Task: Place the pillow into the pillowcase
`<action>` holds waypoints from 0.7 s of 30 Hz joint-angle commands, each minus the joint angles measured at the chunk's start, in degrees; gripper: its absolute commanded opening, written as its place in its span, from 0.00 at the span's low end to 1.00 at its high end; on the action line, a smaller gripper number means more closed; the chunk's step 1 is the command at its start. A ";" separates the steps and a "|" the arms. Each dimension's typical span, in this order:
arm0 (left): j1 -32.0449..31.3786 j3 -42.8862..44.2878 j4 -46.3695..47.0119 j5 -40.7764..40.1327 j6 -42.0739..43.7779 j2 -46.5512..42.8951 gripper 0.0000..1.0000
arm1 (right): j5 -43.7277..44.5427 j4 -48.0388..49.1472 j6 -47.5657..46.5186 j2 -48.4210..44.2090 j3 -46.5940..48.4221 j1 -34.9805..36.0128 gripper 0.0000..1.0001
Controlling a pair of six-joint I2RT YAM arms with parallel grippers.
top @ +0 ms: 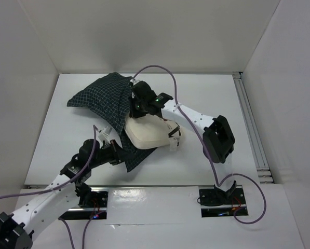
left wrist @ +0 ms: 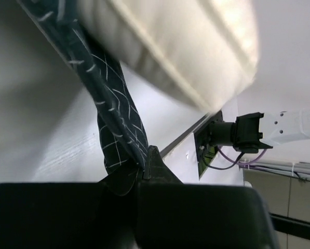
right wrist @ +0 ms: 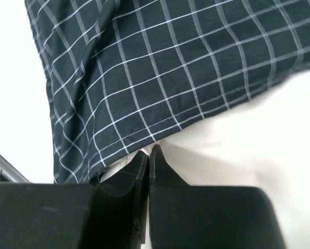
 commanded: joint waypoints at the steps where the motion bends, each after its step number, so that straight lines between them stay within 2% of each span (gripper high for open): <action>1: -1.20 4.89 -17.99 -1.66 -0.60 -5.76 0.12 | 2.28 4.18 -0.87 1.13 -2.58 2.40 0.10; 2: -1.20 7.78 -24.24 -5.86 -0.60 -7.17 0.45 | 1.57 3.36 -0.87 0.53 -2.57 2.41 0.37; 3: -1.20 9.28 -24.30 -7.47 0.18 -7.18 0.45 | 1.57 3.35 -1.57 -0.87 -3.53 2.41 0.37; 4: -1.20 10.95 -27.61 -9.05 0.19 -7.79 0.78 | 1.57 3.35 -1.57 -2.79 -4.59 2.41 0.55; 5: -1.20 12.62 -33.04 -12.20 1.15 -7.80 0.85 | 1.57 3.35 -2.27 -4.99 -5.73 1.62 0.71; 8: -1.20 19.39 -39.31 -17.23 3.09 -7.80 0.89 | 3.14 3.35 -3.68 -14.74 -11.17 -1.54 0.80; 12: -1.20 26.51 -44.86 -24.17 5.19 -2.11 0.84 | 4.73 3.35 -3.68 -26.25 -23.18 -11.09 0.80; 13: -1.20 27.22 -45.39 -24.71 5.20 -2.08 0.84 | 4.73 3.35 -3.68 -27.32 -25.40 -11.13 0.78; 16: -1.20 29.77 -45.40 -24.71 6.34 3.26 0.84 | 1.84 4.93 -2.98 -29.35 -33.91 -21.11 0.72; 17: -1.20 30.39 -44.87 -24.71 6.34 5.80 0.84 | 0.78 5.63 -2.98 -29.88 -35.87 -22.54 0.66; 21: -1.73 33.99 -43.20 -24.71 6.34 11.69 0.84 | -5.19 11.33 -0.44 -29.19 -43.08 -24.49 0.54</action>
